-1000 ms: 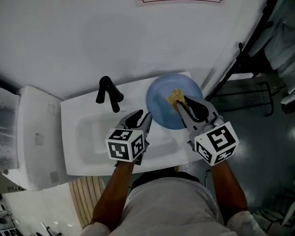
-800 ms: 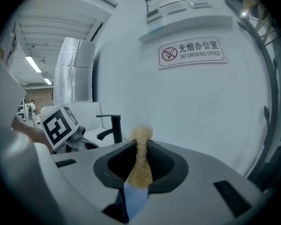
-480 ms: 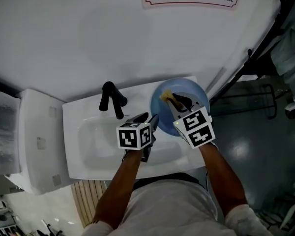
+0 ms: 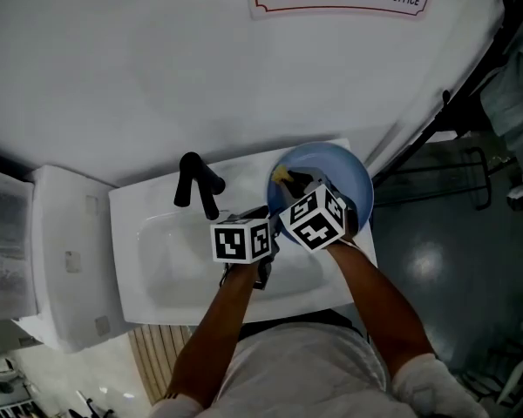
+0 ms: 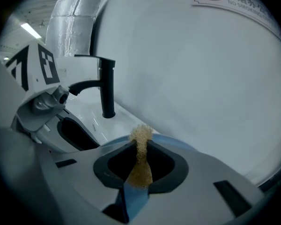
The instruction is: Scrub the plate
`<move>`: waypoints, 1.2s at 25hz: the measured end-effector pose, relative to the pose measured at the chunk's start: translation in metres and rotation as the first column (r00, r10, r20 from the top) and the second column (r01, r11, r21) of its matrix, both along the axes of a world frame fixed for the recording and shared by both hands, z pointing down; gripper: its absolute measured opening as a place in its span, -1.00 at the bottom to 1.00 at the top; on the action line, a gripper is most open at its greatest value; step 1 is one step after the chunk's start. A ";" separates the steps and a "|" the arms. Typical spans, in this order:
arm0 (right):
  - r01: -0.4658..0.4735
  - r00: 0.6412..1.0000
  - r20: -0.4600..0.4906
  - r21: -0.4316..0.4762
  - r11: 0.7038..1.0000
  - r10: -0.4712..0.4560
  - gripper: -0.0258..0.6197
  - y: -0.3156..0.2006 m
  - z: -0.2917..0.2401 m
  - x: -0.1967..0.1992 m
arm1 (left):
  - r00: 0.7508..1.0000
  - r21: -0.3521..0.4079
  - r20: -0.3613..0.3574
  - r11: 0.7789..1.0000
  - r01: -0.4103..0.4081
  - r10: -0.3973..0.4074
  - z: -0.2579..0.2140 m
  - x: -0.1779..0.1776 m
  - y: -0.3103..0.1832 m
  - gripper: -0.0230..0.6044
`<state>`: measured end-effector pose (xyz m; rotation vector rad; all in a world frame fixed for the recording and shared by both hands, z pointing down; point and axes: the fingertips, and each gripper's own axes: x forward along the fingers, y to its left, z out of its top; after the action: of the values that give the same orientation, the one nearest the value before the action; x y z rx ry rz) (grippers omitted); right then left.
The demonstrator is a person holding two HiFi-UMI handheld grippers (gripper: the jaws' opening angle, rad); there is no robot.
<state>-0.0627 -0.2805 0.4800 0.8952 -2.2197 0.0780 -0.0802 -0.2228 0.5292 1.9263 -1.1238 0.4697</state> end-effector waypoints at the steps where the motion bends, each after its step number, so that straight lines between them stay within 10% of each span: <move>1: 0.005 1.000 -0.013 -0.002 1.000 -0.005 -0.73 -0.001 0.004 -0.001 | 1.000 -0.002 -0.004 1.000 0.003 -0.003 0.000 0.001 0.000 -0.43; 21: -0.167 0.959 -0.226 0.041 0.985 0.172 -0.73 -0.037 0.020 0.102 | 0.991 -0.006 0.006 0.991 0.130 -0.130 -0.002 -0.008 -0.008 -0.70; 30: -0.162 0.981 -0.109 0.009 0.987 0.162 -0.73 -0.011 -0.001 0.087 | 0.980 -0.025 -0.010 0.980 0.199 -0.200 -0.003 -0.008 -0.009 -0.73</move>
<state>0.0247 -0.2918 0.4793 1.0539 -2.0433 0.1026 -0.0886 -0.2321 0.5259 1.7712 -1.2821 0.3586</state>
